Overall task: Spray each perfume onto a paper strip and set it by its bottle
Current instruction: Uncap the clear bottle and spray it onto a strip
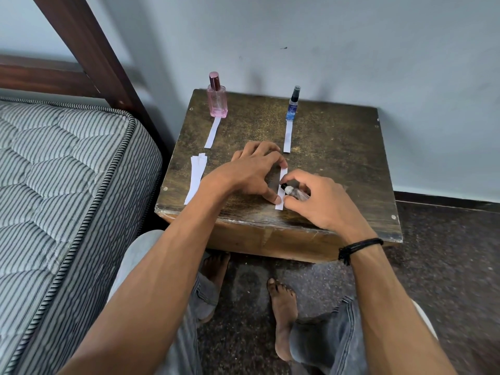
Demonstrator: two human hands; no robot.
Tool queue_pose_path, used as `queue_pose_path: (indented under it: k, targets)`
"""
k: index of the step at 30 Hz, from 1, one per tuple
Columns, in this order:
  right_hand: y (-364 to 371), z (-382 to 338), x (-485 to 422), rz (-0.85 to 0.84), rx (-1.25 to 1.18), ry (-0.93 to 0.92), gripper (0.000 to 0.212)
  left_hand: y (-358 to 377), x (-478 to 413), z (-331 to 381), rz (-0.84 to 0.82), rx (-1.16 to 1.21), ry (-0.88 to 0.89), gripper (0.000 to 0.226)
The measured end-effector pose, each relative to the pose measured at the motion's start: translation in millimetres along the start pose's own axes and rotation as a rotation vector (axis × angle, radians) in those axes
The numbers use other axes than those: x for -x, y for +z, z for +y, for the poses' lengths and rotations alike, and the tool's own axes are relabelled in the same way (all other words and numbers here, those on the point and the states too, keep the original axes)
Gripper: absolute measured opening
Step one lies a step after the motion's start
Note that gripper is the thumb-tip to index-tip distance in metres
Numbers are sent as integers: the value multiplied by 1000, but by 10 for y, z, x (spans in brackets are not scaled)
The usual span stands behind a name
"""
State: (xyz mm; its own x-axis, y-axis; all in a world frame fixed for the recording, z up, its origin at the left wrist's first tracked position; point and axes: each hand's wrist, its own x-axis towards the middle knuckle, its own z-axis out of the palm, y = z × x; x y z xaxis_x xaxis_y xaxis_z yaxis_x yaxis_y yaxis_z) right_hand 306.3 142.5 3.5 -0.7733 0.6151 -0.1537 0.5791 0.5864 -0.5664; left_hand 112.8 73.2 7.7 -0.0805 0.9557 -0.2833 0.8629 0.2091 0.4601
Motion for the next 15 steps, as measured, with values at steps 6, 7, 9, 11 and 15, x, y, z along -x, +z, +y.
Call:
queue_pose_path:
  k: [6, 7, 9, 11, 15]
  targets:
    - [46, -10, -15, 36, 36, -23, 36, -1, -5, -2, -2, -13, -2, 78]
    - [48, -11, -13, 40, 37, -25, 37, -2, -5, -1, -3, -14, -3, 78]
    - [47, -18, -9, 40, 31, -25, 40, -1, -4, 0, -1, -9, -5, 78]
    - [40, -24, -12, 30, 26, -17, 42, 2, -2, 0, -1, -3, -6, 78]
    - [41, -10, -30, 23, 15, -9, 36, 4, 0, 0, -5, 3, -11, 78]
